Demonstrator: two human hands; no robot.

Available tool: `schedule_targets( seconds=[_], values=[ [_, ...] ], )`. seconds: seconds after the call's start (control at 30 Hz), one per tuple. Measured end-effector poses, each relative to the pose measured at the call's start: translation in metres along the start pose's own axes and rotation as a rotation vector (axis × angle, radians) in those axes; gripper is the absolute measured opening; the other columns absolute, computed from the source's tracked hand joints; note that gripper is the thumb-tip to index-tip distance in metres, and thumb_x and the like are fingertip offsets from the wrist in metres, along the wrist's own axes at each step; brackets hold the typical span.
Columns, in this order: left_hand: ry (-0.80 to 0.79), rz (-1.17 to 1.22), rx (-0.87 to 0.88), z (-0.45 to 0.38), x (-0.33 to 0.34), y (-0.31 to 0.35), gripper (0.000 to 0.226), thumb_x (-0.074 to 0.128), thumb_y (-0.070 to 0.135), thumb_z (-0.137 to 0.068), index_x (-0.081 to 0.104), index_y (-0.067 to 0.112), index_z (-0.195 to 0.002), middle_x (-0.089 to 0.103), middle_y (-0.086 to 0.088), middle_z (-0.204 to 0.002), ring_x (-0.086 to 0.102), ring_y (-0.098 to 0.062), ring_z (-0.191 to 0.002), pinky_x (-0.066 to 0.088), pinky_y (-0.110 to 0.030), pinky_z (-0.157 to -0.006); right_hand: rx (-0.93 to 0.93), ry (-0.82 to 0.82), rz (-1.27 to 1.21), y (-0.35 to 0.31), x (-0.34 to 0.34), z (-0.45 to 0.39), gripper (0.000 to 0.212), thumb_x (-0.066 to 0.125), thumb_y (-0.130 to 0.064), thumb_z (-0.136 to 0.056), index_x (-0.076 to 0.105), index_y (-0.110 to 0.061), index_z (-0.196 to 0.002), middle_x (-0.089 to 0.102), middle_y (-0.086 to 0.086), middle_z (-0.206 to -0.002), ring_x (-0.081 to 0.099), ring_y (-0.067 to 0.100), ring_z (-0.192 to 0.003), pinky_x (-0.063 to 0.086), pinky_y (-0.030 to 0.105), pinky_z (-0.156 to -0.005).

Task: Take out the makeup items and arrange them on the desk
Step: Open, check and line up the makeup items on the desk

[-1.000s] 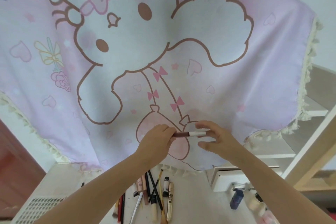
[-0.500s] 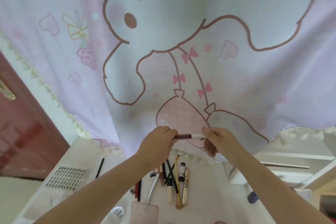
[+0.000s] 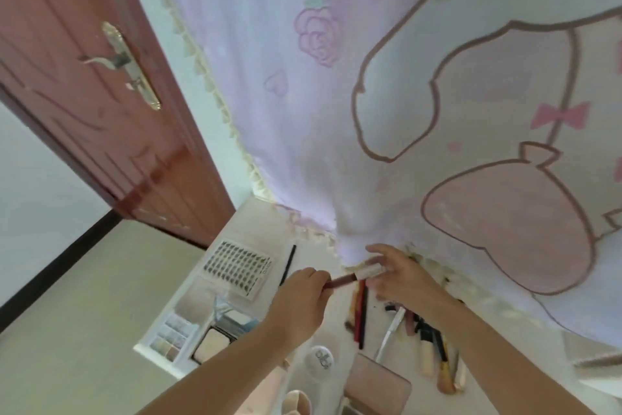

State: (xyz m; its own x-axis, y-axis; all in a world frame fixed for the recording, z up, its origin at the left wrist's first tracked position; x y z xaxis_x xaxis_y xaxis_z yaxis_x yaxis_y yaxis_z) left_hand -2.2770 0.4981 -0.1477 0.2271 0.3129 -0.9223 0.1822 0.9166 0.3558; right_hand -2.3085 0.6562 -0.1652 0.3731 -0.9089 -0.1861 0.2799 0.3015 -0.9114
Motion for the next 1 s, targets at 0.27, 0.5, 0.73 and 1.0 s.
schedule_targets(
  seconds=[0.27,0.5,0.73,1.0],
  values=[
    [-0.194,-0.033,-0.192,-0.037,0.02,-0.069,0.03,0.033,0.026,-0.099,0.052,0.007,-0.113,0.052,-0.009,-0.117,0.048,-0.023,-0.11,0.04,-0.029,-0.088,0.195,0.126,0.066,-0.001,0.049,-0.095,0.023,0.047,-0.006,-0.091,0.054,-0.015,-0.071,0.049,0.006,-0.058,0.044,0.01,-0.038,0.036,0.019,-0.039],
    [-0.439,-0.03,-0.306,-0.061,0.052,-0.094,0.028,0.04,0.025,-0.096,0.056,0.008,-0.111,0.059,-0.008,-0.114,0.059,-0.025,-0.104,0.048,-0.031,-0.082,0.216,0.07,0.349,0.021,0.078,-0.148,0.019,0.042,-0.005,-0.091,0.058,-0.016,-0.088,0.047,-0.009,-0.069,0.045,0.006,-0.057,0.039,0.016,-0.055],
    [-0.444,-0.012,-0.296,-0.068,0.064,-0.108,0.025,0.042,0.019,-0.095,0.055,0.006,-0.112,0.058,-0.009,-0.116,0.059,-0.024,-0.106,0.047,-0.028,-0.081,0.213,0.066,0.477,0.035,0.092,-0.156,0.032,0.037,-0.011,-0.095,0.057,-0.012,-0.12,0.057,0.005,-0.098,0.046,0.0,-0.065,0.036,0.011,-0.058],
    [-0.429,-0.069,-0.232,-0.067,0.067,-0.105,0.026,0.041,0.019,-0.096,0.054,0.006,-0.114,0.058,-0.009,-0.117,0.058,-0.025,-0.108,0.047,-0.028,-0.082,0.13,0.086,0.617,0.038,0.089,-0.119,0.029,0.042,-0.012,-0.094,0.056,-0.008,-0.119,0.064,0.009,-0.096,0.056,0.017,-0.083,0.037,0.013,-0.064]
  ],
)
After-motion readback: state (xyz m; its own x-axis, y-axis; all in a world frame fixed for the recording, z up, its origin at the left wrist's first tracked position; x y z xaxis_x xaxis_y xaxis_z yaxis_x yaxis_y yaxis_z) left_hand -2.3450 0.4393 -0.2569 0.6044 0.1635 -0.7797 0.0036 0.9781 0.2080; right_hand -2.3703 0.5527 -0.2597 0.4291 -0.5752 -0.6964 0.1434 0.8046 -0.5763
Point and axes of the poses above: each hand's wrist, its own z-axis away from the middle knuckle, its own x-axis out of the palm, y = z × x, the point moved 4 cm from there along -z, towards the middle knuckle
